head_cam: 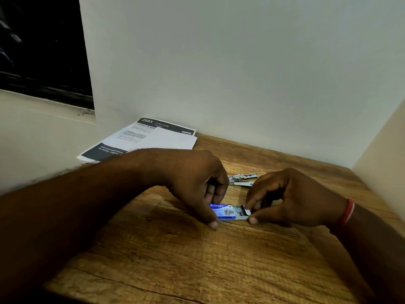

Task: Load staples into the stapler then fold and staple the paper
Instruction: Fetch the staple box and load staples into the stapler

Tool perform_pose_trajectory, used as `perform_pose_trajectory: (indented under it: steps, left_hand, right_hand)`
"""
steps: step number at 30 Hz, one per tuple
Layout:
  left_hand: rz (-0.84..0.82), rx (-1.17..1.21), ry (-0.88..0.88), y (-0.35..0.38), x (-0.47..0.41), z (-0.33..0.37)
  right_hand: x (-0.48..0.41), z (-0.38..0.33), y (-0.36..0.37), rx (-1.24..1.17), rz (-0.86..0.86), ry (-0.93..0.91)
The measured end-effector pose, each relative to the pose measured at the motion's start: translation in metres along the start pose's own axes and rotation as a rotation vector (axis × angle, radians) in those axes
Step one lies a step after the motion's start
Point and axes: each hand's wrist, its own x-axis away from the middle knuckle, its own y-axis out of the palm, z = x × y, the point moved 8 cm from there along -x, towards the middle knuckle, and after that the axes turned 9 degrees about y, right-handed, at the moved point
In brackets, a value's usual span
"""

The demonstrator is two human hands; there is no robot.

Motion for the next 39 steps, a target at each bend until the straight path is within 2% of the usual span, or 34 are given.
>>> perform_pose_trajectory:
  steps: [27, 39]
  left_hand:
    - [0.094, -0.032, 0.026, -0.005, 0.000, 0.008]
    - [0.088, -0.012, 0.017, -0.004, -0.001, 0.004]
  right_hand:
    - [-0.007, -0.006, 0.008, 0.029, 0.077, -0.078]
    - [-0.008, 0.004, 0.006, -0.017, 0.052, -0.004]
